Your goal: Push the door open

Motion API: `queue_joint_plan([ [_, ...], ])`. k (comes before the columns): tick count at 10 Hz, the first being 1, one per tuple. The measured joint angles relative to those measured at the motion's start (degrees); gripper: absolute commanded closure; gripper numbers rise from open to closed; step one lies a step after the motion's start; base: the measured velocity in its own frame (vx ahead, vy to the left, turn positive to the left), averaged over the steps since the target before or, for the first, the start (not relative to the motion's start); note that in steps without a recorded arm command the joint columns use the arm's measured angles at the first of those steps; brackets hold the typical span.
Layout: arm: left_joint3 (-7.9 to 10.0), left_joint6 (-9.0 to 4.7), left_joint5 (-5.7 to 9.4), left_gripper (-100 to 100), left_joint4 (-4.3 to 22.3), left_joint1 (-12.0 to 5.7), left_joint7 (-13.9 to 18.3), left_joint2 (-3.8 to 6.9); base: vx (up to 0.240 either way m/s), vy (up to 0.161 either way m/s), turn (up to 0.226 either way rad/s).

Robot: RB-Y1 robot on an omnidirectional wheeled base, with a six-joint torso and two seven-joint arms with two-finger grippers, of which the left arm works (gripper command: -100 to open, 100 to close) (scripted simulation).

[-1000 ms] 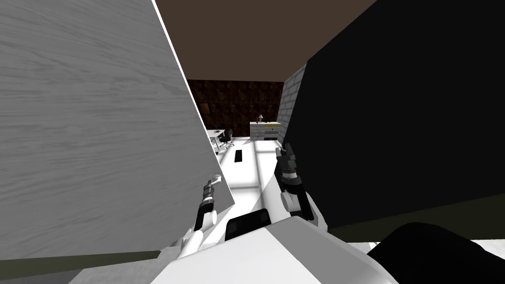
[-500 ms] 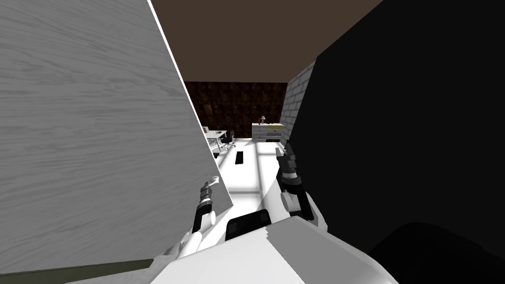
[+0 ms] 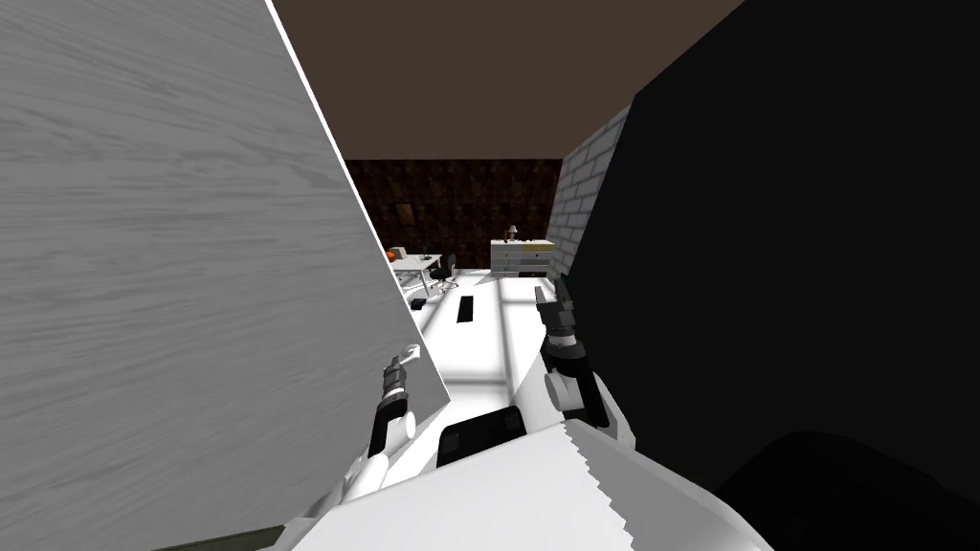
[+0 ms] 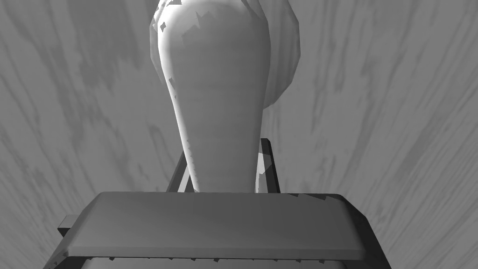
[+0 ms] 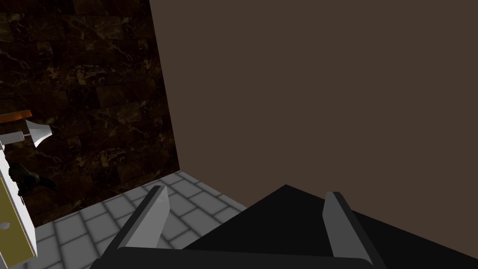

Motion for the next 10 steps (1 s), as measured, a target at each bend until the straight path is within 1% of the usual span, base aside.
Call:
queue_joint_plan([
  [1, 0.5, -0.27, 0.35, 100, 0.7, -0.57, -0.2, 0.18, 0.184, -0.013, 0.033],
  [2, 1.0, -0.43, 0.68, 100, 0.8, -0.73, -0.4, 0.35, 0.183, -0.015, 0.038],
  [3, 1.53, -0.53, 1.02, 100, 0.7, -0.76, -0.7, 0.42, 0.198, -0.005, 0.041],
  [4, 2.0, -0.26, 1.34, 100, -0.1, -0.27, -1.0, 0.33, 0.219, -0.009, 0.042],
  [5, 2.5, -0.37, 1.7, 100, 0.6, -0.49, -1.1, 0.64, 0.21, -0.006, 0.032],
  [7, 3.56, -1.48, 2.47, 100, 2.7, -1.34, -0.9, 1.4, 0.17, 0.005, 0.037],
  [8, 3.95, -1.72, 2.7, 100, 2.6, -1.47, -1.1, 1.48, 0.04, 0.004, 0.0],
  [9, 4.12, -1.53, 2.77, 100, 1.8, -1.26, -1.4, 1.42, 0.135, -0.02, 0.038],
  [10, 4.62, -2.02, 3.16, 100, 3.2, -1.72, -1.4, 1.63, 0.15, -0.016, 0.05],
])
